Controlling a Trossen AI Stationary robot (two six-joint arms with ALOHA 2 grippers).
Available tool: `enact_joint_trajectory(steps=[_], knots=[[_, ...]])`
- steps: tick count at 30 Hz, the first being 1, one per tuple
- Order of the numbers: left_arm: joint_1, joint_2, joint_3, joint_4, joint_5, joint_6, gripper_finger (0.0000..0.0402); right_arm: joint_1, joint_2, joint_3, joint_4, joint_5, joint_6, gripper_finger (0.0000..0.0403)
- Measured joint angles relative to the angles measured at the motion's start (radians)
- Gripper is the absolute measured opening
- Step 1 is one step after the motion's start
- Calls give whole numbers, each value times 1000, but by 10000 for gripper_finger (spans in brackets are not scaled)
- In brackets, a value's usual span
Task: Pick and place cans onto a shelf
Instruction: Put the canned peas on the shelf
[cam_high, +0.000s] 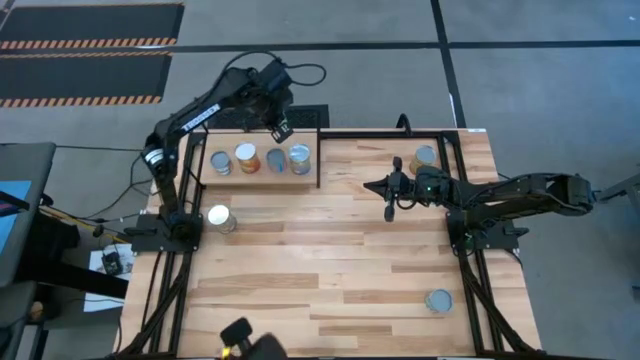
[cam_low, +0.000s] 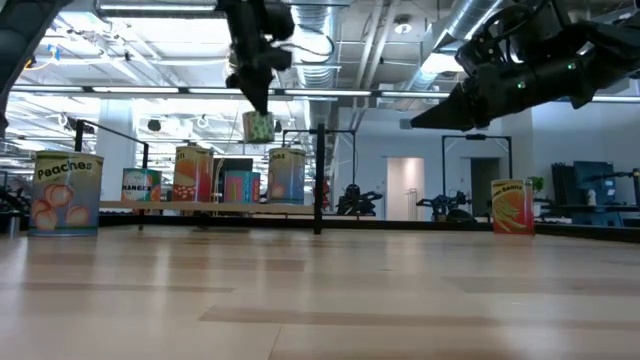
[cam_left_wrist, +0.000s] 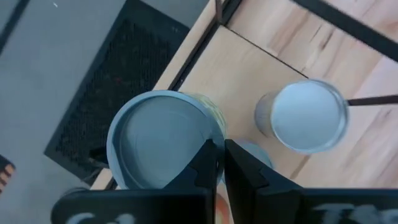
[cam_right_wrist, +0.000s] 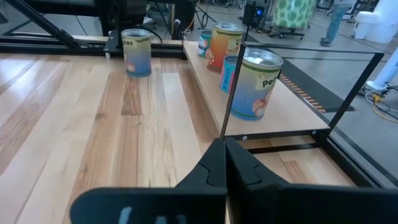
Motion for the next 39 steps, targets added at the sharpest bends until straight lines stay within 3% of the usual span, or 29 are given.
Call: enact_joint_trajectory(steps=[13,30,39], knots=[[67,45,-146,141,47,-32,3,0,0,0,1,0,-2,7],[72,45,-347,320,67,-76,3,0,0,0,1,0,1,7],[73,45,-394,354,68,-94,3,0,0,0,1,0,1,7]])
